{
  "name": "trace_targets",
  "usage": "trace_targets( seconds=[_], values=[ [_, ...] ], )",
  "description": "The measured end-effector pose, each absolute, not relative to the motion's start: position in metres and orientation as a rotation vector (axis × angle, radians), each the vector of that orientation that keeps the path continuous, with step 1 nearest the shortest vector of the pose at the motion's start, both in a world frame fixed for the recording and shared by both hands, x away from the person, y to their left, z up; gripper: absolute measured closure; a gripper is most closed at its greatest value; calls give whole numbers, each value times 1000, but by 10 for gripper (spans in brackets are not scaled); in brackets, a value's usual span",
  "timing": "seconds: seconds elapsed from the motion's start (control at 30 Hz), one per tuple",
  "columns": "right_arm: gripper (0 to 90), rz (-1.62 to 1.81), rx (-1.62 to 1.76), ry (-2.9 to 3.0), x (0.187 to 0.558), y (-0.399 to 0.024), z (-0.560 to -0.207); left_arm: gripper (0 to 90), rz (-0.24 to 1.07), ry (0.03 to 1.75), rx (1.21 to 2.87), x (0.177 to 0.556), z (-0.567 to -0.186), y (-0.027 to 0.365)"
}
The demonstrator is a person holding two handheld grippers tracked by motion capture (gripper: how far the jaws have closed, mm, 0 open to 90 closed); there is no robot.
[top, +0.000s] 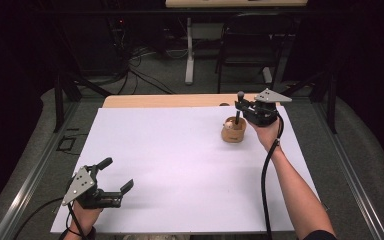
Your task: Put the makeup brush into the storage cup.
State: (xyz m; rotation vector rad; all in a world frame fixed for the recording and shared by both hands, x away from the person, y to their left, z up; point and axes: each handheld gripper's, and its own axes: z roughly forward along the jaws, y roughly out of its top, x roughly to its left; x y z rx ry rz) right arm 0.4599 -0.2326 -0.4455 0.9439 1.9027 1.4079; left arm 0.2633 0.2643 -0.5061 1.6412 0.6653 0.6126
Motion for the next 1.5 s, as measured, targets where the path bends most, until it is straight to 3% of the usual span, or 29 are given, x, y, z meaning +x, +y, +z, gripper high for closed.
trace_targets(
  seconds=[0.87, 0.9, 0.93, 1.0, 1.07, 1.13, 1.23, 1.5],
  values=[
    [753, 1390, 1000, 1919, 469, -232, -462, 0, 608, 665, 1635, 263, -506, 265],
    [696, 1391, 989, 1926, 469, -233, -463, 0, 608, 666, 1636, 263, -506, 265],
    [508, 1410, 999, 1908, 468, -233, -464, 0, 607, 666, 1634, 263, -506, 265],
    [271, 1394, 1023, 1924, 468, -233, -466, 0, 606, 666, 1632, 263, -506, 265],
    [141, 1358, 1027, 1940, 466, -233, -467, 0, 607, 665, 1635, 263, -506, 265],
    [128, 1360, 1025, 1933, 465, -234, -467, 0, 608, 665, 1634, 263, -506, 265],
    [27, 1353, 1028, 1941, 460, -236, -466, 0, 608, 665, 1635, 263, -506, 265],
    [0, 1369, 1010, 1936, 449, -241, -463, 0, 609, 664, 1635, 263, -506, 265]
  ],
)
